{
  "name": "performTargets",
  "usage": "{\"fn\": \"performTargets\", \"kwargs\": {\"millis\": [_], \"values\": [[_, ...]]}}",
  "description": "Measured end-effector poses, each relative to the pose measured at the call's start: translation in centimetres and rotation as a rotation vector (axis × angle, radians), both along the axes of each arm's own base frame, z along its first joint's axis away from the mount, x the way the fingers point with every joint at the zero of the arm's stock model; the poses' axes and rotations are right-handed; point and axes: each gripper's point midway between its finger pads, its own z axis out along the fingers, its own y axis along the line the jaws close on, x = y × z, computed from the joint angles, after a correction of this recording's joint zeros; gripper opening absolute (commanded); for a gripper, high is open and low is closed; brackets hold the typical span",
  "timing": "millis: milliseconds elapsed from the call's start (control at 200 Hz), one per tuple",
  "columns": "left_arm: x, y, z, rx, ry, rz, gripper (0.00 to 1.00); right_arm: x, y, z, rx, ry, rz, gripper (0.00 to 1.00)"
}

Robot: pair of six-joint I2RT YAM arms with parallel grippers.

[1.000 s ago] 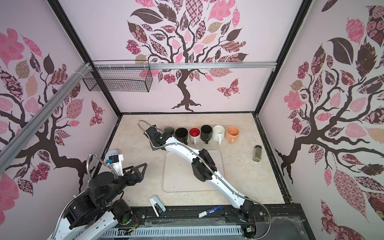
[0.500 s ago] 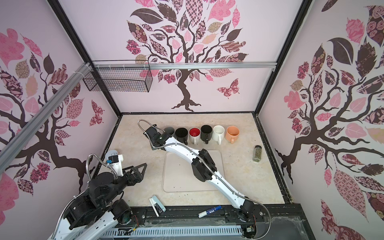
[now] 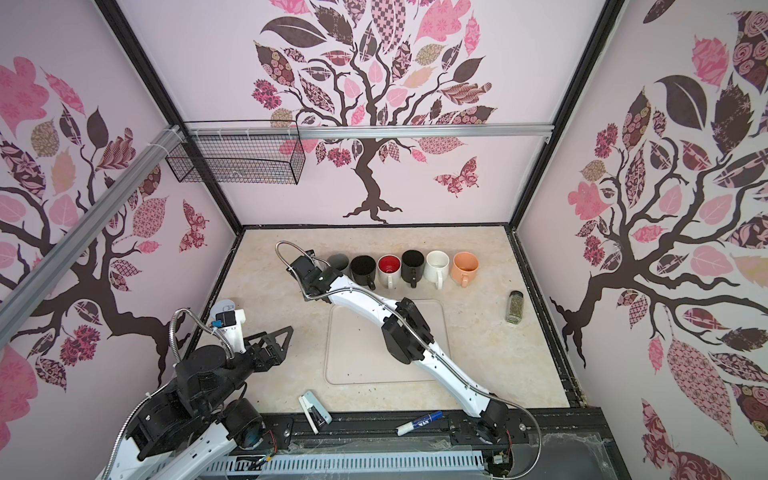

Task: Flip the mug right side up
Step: 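Lower the speckled mug upright at the end of the mug row with the right gripper, then open the right gripper and lift it away from the speckled mug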

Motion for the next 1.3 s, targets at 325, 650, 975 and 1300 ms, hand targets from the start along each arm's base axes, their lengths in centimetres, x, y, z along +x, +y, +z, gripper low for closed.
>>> {"fn": "performTargets", "kwargs": {"millis": [325, 650, 975, 1300], "values": [[0.1, -0.1, -0.2, 0.0, 0.001, 0.0, 0.96, -0.7, -0.6, -0.3, -0.027, 0.008, 0.0, 0.47], [0.3, 0.0, -0.1, 0.008, -0.004, 0.012, 0.96, -4.8, -3.6, 10.2, 0.084, -0.091, 0.049, 0.65], [3.3, 0.2, -3.0, 0.196, 0.085, 0.108, 0.96, -11.6, -10.6, 14.5, 0.209, -0.143, 0.133, 1.0], [8.1, -1.4, -3.5, 0.515, -0.01, 0.194, 0.96, -14.2, -18.7, 14.1, 0.161, -0.184, 0.104, 1.0]]}}
